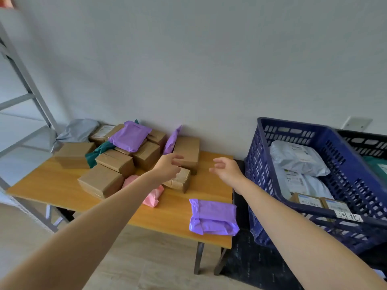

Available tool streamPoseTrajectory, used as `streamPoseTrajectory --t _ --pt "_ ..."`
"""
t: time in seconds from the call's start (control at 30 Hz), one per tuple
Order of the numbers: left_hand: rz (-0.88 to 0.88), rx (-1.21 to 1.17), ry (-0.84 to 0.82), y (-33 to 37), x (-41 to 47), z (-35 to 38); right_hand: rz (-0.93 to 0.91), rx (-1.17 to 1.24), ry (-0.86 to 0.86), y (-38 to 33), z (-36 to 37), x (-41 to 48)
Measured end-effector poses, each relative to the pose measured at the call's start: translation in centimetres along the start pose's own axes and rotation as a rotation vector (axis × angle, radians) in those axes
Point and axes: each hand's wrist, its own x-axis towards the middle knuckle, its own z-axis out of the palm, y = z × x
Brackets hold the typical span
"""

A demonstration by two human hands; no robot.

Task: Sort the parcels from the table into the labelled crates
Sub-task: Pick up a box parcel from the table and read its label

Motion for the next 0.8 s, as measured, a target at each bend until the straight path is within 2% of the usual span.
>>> streamPoseTrajectory --t 0.3,0.63,0.8 --pt "-0.068 -0.014 -0.003 -4.3 4.6 -0.4 0.096 0.012 -0.087 2.4 4.3 5.0" --pt "-0.169 0.104 0.005 -8.4 15.2 -1.5 0.243 0.109 -0.174 5.3 8.8 15.4" --pt "-0.269 0.112 -0.023 -10.3 21.0 -1.1 0.301 0.126 -0.301 6.4 9.8 20.6"
